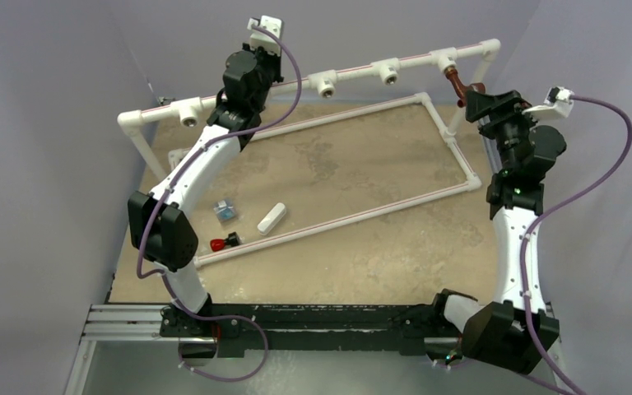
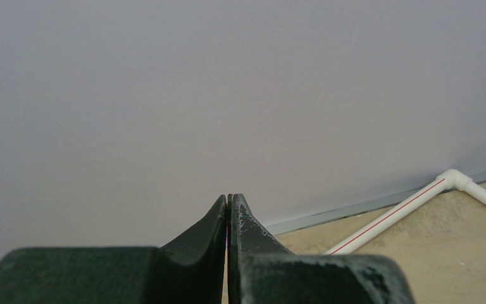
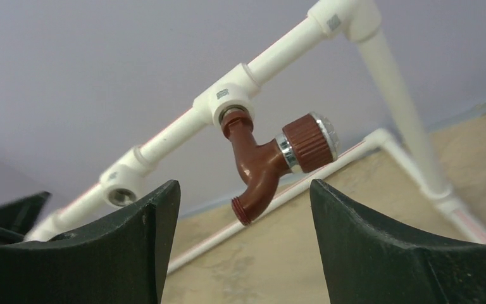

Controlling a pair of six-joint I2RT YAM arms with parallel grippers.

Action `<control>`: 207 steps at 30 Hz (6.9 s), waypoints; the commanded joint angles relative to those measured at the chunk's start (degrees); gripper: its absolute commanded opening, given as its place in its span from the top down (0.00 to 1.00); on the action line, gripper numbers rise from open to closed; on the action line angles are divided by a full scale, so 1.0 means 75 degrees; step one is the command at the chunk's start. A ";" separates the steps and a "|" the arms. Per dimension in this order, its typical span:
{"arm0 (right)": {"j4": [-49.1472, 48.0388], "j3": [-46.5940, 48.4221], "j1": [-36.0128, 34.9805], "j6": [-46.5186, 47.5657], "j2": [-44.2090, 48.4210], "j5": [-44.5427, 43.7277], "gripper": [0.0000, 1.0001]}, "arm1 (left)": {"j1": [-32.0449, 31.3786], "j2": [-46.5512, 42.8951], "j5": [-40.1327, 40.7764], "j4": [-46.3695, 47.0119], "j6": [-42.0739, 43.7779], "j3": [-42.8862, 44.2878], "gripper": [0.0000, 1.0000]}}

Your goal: Install the water faucets

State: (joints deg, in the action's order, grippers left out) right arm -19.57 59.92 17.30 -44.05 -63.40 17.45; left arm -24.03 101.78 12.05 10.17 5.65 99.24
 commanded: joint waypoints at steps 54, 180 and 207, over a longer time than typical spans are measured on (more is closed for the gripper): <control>-0.3771 -0.0425 -0.2248 1.4069 -0.1489 -0.2572 0.40 | -0.0159 0.0392 -0.0342 -0.1005 -0.0038 -0.0230 1.00; -0.2554 -0.0528 -0.1390 0.7713 -0.0311 -0.0030 0.25 | 0.1540 -0.2287 -0.3703 -0.3183 -0.3482 0.0724 0.57; -0.3129 -0.0002 -0.1423 0.5861 -0.1293 0.0418 1.00 | 0.1088 -0.3865 -0.4339 -0.3239 -0.3777 -0.1390 0.54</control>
State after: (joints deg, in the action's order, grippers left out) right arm -36.86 56.82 6.81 8.38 -73.19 17.98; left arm -15.29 74.26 -22.00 -14.70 -24.36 89.36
